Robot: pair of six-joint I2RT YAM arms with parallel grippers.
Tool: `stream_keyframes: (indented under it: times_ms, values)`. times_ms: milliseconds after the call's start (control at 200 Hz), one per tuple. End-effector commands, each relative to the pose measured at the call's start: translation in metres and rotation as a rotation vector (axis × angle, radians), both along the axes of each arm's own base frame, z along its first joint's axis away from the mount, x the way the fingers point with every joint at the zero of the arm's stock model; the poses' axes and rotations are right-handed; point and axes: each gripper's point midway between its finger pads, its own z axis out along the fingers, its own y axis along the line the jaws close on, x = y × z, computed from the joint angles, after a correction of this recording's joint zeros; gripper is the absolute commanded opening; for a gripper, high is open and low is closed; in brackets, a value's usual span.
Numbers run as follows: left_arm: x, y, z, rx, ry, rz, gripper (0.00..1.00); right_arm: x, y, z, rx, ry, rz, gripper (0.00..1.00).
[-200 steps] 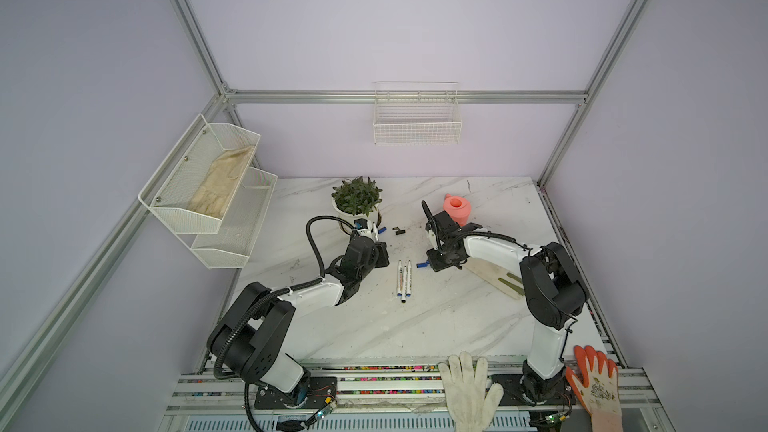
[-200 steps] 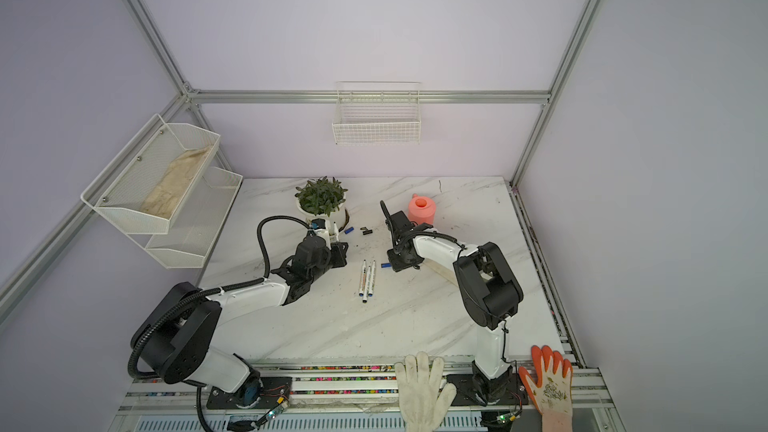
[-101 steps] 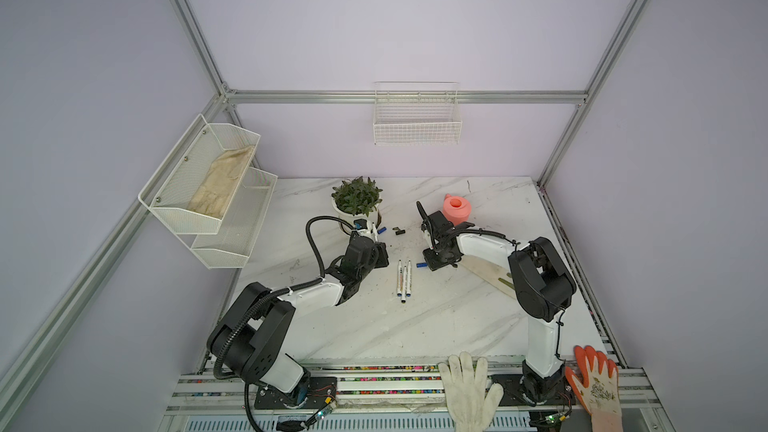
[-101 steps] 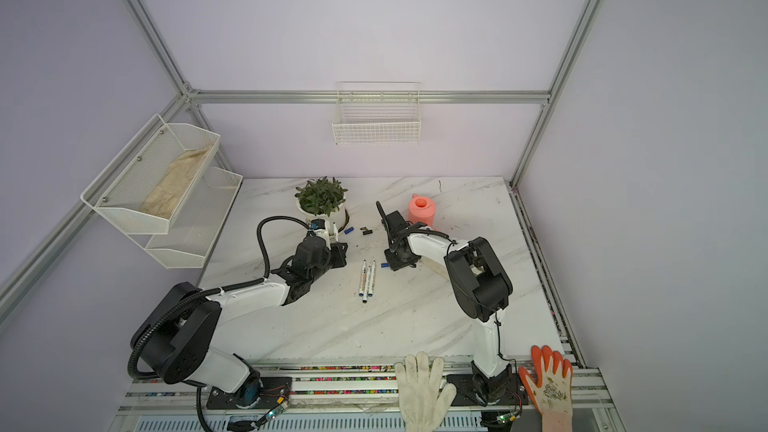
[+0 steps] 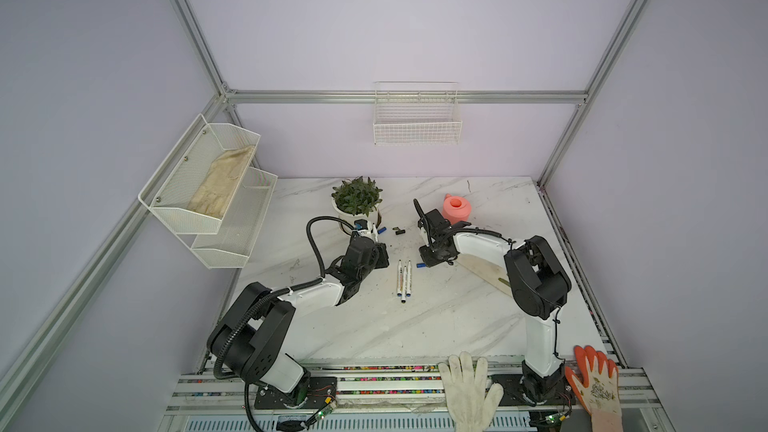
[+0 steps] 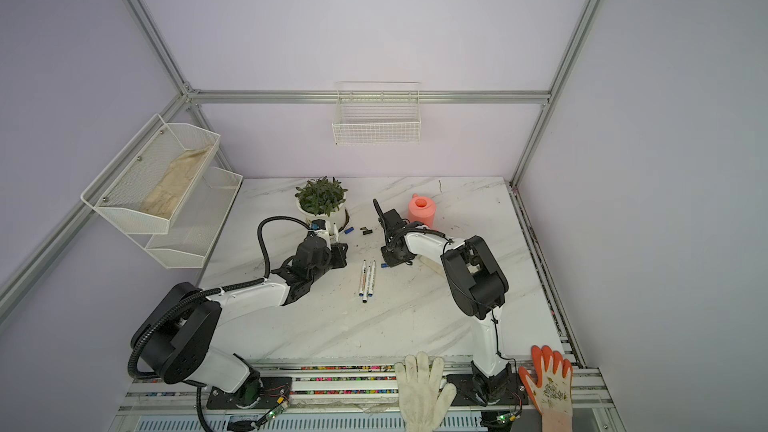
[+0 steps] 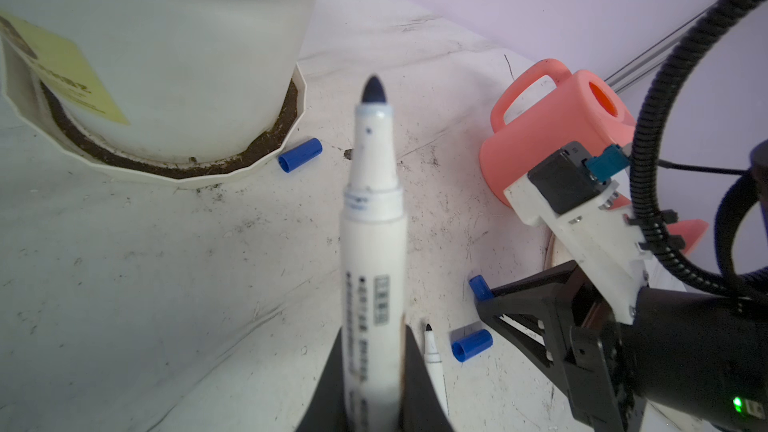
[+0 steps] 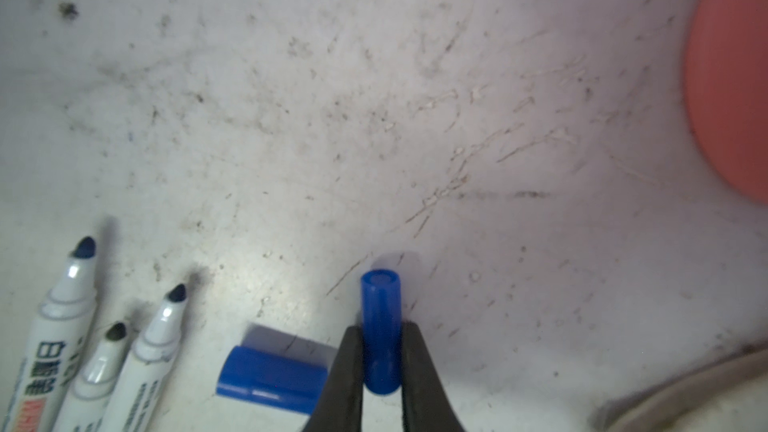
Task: Insert the pens into the pen caps
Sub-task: 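Lift the blue cap with the right gripper above the held marker tip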
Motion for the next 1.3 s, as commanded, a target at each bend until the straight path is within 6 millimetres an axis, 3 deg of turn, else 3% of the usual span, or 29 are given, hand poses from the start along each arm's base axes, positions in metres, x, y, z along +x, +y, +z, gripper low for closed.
stream_keyframes:
  times_ms: [0, 140, 335, 545, 675, 1015, 1125, 1245, 1295]
  values:
    - [0.006, -0.005, 0.02, -0.027, -0.045, -0.001, 0.0, -0.007, -0.002, -0.02, -0.017, 0.053, -0.038, 0.11]
    - [0.005, -0.006, 0.02, -0.026, -0.045, -0.01, 0.0, -0.005, -0.003, -0.021, 0.005, 0.057, -0.102, 0.1]
    - [0.004, -0.005, 0.021, -0.026, -0.045, -0.009, 0.0, 0.002, 0.001, -0.021, 0.022, 0.042, -0.135, 0.33]
    - [0.003, -0.005, 0.023, -0.019, -0.052, -0.012, 0.0, 0.011, -0.001, -0.027, -0.016, 0.036, -0.145, 0.36]
    - [0.003, -0.004, 0.024, -0.014, -0.054, -0.013, 0.0, 0.008, 0.0, -0.033, -0.022, 0.061, -0.138, 0.33]
    - [0.0, -0.01, 0.028, -0.009, -0.065, -0.054, 0.0, -0.025, -0.003, -0.04, 0.013, 0.152, -0.107, 0.28]
    - [-0.002, -0.015, 0.028, -0.008, -0.066, -0.084, 0.0, -0.024, 0.0, -0.044, 0.027, 0.153, -0.102, 0.16]
    - [-0.007, -0.022, 0.033, -0.011, -0.079, -0.142, 0.0, -0.006, 0.009, -0.026, 0.099, 0.101, -0.111, 0.0]
    - [-0.01, -0.027, 0.037, -0.018, -0.093, -0.181, 0.0, 0.004, 0.014, -0.007, 0.159, 0.066, -0.113, 0.0]
